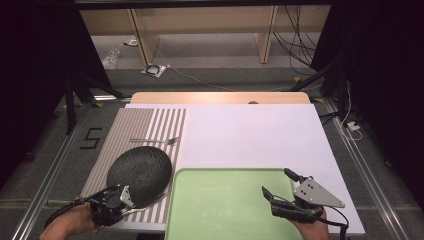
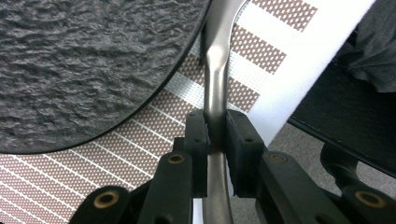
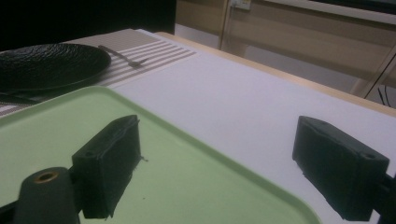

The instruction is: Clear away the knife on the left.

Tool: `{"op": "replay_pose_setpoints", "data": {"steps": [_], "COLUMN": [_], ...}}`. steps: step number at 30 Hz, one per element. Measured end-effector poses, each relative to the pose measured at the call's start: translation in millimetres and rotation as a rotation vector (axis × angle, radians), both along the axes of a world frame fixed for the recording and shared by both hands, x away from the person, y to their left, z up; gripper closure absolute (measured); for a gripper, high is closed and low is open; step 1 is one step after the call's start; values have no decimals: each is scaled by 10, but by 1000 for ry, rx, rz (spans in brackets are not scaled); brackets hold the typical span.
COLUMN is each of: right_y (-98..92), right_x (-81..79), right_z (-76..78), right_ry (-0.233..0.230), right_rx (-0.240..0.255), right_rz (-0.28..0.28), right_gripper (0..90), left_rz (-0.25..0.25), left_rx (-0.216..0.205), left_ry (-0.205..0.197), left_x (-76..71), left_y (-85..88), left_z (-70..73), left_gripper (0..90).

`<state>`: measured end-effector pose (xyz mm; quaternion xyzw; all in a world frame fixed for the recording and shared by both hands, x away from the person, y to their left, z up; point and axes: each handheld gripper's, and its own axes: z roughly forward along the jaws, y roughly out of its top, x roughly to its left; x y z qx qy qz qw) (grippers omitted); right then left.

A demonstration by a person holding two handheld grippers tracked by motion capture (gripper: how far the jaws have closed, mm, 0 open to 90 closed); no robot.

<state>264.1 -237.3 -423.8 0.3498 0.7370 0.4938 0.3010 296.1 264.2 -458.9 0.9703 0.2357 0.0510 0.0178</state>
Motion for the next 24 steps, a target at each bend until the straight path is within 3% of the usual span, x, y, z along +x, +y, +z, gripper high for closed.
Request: {"op": "replay_pose_setpoints", "data": {"steps": [15, 19, 24], "right_y": [2, 1, 5], "right_x": [0, -1, -1], "right_z": [-2, -1, -2], "right_ry": [2, 3, 2], "right_rx": [0, -2, -1], "right_rz": [0, 3, 3], "right_gripper": [159, 159, 159], "left_rz": [-11, -8, -24], "left_rx": [-14, -55, -117], "left_ry": [8, 0, -44], "left_x": [-86, -127, -141], "left_y": [41, 23, -80], "left_z": [120, 158, 223], "left_gripper": [796, 796, 796]}}
